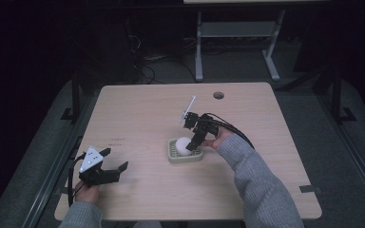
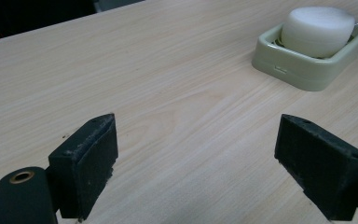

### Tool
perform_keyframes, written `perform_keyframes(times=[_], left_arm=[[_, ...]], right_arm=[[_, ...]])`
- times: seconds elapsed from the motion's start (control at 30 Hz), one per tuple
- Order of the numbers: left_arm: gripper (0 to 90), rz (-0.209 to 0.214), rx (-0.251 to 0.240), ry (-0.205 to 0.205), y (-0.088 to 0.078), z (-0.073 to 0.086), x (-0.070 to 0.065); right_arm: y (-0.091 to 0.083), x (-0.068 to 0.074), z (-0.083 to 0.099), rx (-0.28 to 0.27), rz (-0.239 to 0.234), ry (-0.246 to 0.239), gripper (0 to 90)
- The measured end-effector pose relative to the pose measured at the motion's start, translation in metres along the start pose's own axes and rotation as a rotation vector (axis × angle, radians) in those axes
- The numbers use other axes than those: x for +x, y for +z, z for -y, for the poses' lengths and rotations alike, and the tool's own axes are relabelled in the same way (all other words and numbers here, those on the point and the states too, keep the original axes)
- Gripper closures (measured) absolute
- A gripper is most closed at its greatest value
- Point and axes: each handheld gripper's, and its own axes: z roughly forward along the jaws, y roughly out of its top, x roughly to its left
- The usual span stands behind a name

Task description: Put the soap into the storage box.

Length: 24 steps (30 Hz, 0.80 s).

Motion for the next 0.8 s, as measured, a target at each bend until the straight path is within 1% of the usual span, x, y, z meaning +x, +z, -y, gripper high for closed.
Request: perform_keyframes(times=[0.47,0.53,0.8], left_arm=[[12.8,0.002,0.001,-0.001,0.000,0.000,0.000],[12.8,0.002,0.002,-0.001,0.000,0.000,0.000],[12.8,0.003,0.002,-0.002,0.000,0.000,0.000]], right_arm=[[-0.007,0.000,0.008,-0.004,0.010,0.009,22.3],[-0.008,-0.001,0.009,-0.013,0.005,0.012,22.5],[-0.010,-0.002,0.017,-0.021,0.001,0.025,22.5]])
